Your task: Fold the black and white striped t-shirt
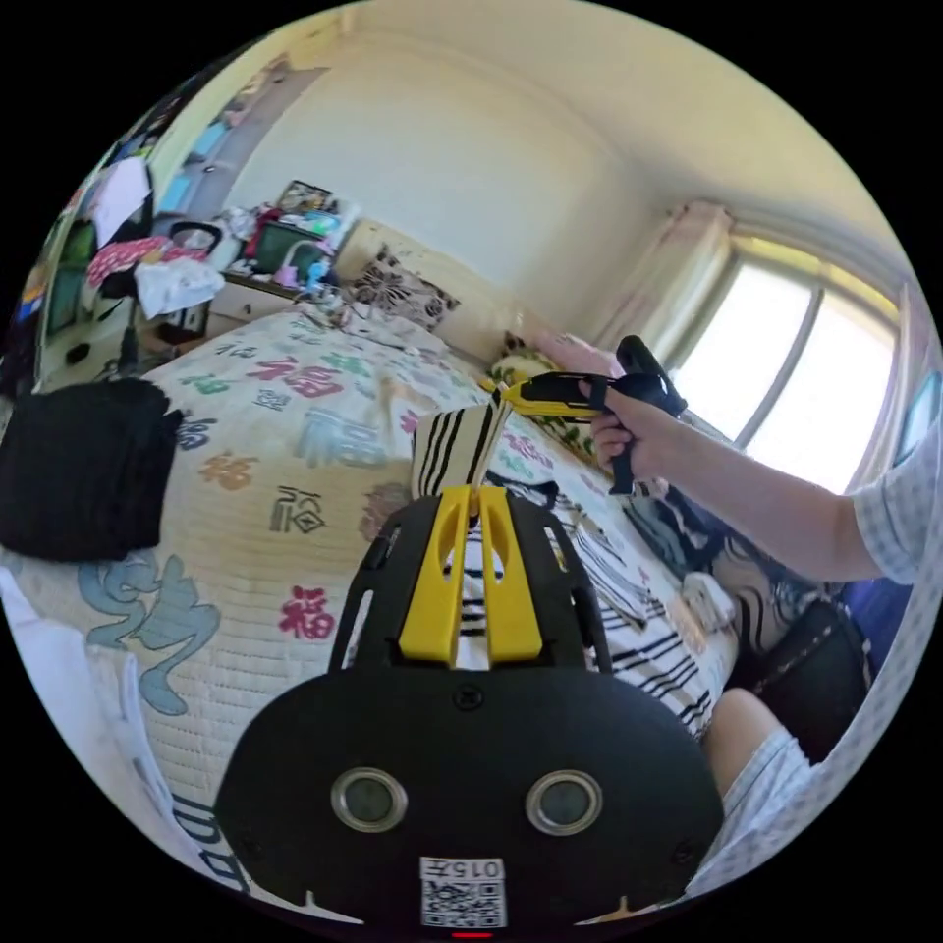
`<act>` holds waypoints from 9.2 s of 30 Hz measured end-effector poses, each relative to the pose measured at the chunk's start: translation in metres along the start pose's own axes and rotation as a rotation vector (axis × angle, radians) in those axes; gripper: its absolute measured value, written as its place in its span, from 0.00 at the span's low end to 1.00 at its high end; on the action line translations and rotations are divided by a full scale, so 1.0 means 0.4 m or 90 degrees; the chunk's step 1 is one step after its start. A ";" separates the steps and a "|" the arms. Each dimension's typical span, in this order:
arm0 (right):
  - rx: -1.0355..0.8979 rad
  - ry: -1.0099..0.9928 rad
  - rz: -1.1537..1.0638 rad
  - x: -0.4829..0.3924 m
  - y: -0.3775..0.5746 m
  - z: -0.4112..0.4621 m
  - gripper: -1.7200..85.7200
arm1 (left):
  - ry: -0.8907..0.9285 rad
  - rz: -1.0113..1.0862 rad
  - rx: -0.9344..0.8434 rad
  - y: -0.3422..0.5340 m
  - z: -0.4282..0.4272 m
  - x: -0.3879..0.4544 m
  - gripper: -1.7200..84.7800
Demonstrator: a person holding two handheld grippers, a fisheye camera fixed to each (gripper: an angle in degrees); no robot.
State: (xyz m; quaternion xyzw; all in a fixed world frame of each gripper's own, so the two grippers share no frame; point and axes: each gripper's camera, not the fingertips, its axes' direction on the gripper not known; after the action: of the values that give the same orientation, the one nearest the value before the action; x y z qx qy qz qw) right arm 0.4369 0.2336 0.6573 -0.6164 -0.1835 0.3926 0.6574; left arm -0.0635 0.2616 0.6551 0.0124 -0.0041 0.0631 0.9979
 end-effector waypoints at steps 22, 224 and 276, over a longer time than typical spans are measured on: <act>-0.102 0.125 0.091 0.402 0.453 0.109 0.01 | 0.009 0.191 -0.425 -0.207 0.642 0.151 0.04; -0.314 0.164 -0.154 -0.266 0.358 0.571 0.14 | -0.086 -0.526 -0.180 0.166 -0.760 -0.005 0.03; -0.155 0.002 -0.021 0.262 0.560 -0.017 0.01 | 0.221 0.189 -0.295 -0.334 -0.360 1.192 0.01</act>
State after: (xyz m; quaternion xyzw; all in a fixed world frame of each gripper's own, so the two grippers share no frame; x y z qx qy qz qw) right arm 0.4424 0.2913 0.4167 -0.6893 -0.2387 0.3557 0.5843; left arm 0.4272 0.1927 0.5126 -0.2270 0.1497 0.2063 0.9399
